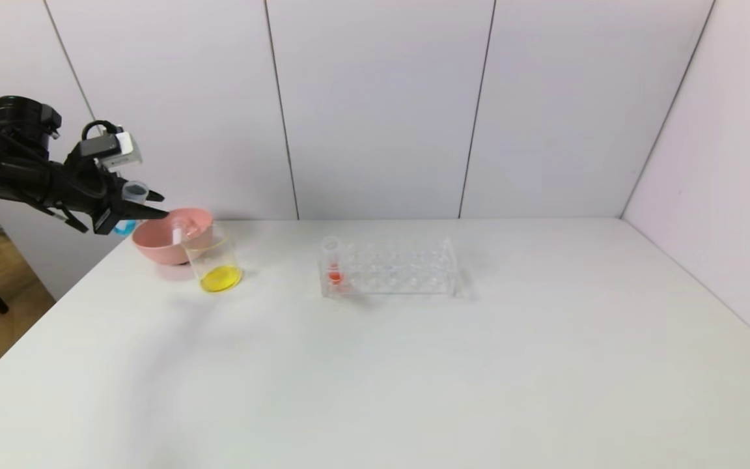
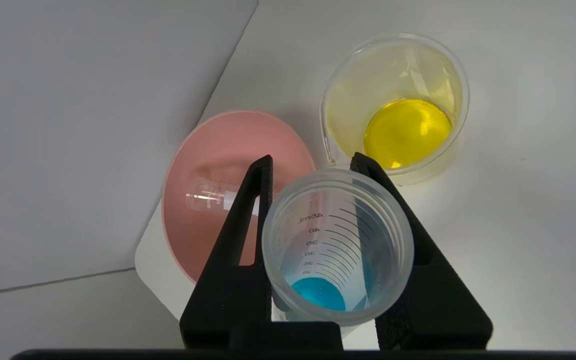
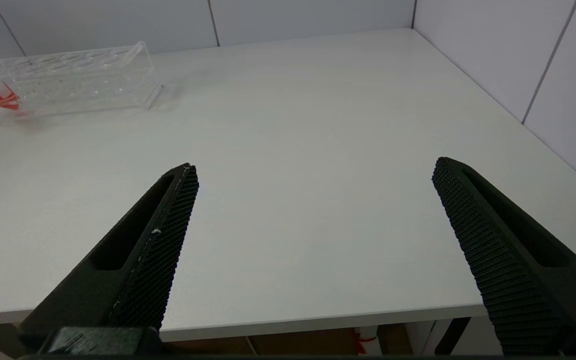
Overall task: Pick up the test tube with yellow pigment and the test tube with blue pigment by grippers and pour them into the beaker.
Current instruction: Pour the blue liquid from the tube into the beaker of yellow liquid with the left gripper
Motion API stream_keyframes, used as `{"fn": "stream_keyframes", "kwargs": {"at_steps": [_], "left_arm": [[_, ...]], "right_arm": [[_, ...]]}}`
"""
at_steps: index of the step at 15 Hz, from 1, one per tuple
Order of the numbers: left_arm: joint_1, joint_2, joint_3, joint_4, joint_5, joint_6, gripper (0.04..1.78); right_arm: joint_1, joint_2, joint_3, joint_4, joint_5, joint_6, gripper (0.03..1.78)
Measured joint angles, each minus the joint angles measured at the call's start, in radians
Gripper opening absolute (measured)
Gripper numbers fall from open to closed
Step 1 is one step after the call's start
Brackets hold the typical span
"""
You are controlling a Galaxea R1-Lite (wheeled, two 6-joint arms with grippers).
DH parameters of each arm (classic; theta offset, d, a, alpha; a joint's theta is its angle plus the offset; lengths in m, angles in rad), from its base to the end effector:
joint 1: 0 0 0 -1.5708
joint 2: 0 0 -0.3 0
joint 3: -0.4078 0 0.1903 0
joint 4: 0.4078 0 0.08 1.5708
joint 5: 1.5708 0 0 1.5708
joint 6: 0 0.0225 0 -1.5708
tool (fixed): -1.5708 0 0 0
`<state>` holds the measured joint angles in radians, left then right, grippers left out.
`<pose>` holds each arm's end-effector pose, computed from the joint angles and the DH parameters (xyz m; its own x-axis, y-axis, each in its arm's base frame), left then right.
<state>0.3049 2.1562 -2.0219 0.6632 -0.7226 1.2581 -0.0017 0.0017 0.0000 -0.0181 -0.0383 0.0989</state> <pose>0.4019 0.1109 0.2321 0.6983 -0.4736 -0.5368 0.7158 0.4672 0.5190 -0.0227 -0.0008 0.0774 0.9991 -0.0400 0.0164 0.0382 0.9943 0.0994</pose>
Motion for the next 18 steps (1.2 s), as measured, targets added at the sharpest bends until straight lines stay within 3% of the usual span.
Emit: {"fn": "stream_keyframes", "kwargs": {"at_steps": [9, 18], "left_arm": [[-0.018, 0.029, -0.001, -0.017, 0.103, 0.19, 0.55], [-0.064, 0.063, -0.004, -0.096, 0.19, 0.186, 0.55]], "right_arm": [[0.0, 0.0, 0.0, 0.0, 0.0, 0.0, 1.71], [0.0, 0.0, 0.0, 0.0, 0.0, 0.0, 1.71]]}}
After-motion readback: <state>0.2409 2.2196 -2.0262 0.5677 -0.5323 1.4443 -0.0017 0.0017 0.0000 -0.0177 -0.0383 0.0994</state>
